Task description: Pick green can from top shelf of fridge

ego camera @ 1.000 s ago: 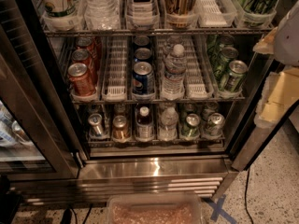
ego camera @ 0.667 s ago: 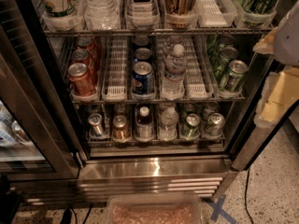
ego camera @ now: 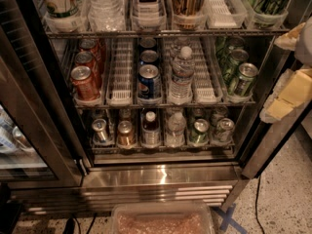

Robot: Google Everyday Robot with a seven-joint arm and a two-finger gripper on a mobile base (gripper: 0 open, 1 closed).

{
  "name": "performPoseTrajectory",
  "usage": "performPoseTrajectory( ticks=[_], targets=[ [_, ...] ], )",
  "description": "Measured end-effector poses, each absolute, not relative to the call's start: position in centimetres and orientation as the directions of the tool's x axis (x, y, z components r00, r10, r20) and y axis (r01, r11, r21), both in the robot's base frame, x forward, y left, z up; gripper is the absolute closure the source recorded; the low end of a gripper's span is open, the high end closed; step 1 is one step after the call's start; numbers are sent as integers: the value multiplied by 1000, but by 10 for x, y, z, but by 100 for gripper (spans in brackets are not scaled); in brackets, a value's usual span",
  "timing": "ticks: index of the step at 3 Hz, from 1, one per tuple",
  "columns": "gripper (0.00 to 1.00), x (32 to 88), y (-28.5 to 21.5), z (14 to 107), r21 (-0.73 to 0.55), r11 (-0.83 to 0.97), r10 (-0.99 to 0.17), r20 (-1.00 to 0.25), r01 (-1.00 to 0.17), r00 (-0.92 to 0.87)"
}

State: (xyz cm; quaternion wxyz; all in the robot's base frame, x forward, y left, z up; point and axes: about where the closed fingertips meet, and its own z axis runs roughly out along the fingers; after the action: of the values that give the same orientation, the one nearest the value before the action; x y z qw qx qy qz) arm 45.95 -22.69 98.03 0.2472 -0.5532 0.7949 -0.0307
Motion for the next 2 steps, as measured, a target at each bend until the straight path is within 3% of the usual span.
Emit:
performPoseTrajectory(
  ticks=[2],
  targets=[
    [0,481,-249,995,-384,542,-753,-617,-747,-229]
  ],
)
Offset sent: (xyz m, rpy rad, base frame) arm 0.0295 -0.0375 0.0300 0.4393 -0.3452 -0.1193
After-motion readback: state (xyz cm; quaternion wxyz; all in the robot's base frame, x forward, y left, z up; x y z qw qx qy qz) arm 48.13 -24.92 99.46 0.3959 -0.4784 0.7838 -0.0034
